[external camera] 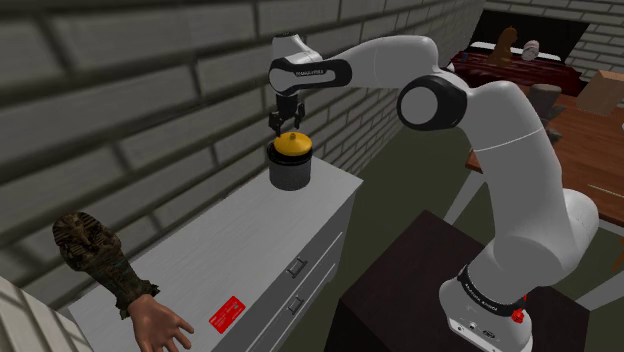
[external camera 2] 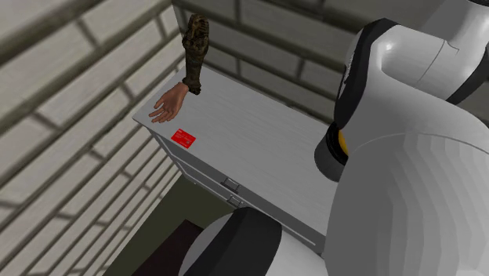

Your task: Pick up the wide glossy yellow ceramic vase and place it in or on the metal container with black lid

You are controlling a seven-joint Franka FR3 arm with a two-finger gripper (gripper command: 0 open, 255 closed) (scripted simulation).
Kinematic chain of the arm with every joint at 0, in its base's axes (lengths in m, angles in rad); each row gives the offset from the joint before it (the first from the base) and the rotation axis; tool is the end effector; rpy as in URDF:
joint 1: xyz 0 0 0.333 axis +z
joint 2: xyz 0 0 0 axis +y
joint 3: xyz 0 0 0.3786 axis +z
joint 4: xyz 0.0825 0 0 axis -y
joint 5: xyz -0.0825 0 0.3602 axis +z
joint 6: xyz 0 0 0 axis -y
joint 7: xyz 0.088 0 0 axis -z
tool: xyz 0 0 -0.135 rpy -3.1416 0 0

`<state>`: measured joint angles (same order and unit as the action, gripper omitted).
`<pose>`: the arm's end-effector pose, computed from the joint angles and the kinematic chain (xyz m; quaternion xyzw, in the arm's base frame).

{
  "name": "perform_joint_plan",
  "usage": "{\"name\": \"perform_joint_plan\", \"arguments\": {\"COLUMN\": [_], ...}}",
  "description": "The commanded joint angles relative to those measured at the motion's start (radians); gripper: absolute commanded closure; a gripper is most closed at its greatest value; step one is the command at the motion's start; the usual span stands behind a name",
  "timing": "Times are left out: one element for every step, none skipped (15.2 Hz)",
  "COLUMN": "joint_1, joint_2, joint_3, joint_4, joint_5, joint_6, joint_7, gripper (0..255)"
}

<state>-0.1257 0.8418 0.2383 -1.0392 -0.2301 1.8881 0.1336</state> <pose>0.7954 -0.0018 0.3671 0.9996 -0.0158 0.0154 0.0200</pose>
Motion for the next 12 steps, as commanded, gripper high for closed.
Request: {"name": "perform_joint_plan", "arguments": {"joint_1": [0.001,0.004,0.007,0.010,0.010,0.010,0.010,0.010,0.010,0.010,0.010,0.010], "joint_2": [-0.008,-0.014,-0.018,-0.019,-0.019,-0.019,-0.019,-0.019,-0.019,-0.019,-0.019,-0.019], "joint_3": [0.001,0.002,0.003,0.004,0.004,0.004,0.004,0.004,0.004,0.004,0.004,0.004], "joint_4": [0.021,0.044,0.071,0.095,0.095,0.095,0.095,0.095,0.095,0.095,0.095,0.095], "joint_5": [0.002,0.004,0.006,0.007,0.007,0.007,0.007,0.007,0.007,0.007,0.007,0.007], "joint_6": [-0.028,-0.057,-0.088,-0.113,-0.113,-0.113,-0.113,-0.113,-0.113,-0.113,-0.113,-0.113], "joint_7": [-0.003,-0.006,-0.008,-0.010,-0.010,-0.010,-0.010,-0.010,-0.010,-0.010,-0.010,-0.010], "gripper": [0,0,0,0,0,0,0,0,0,0,0,0]}}
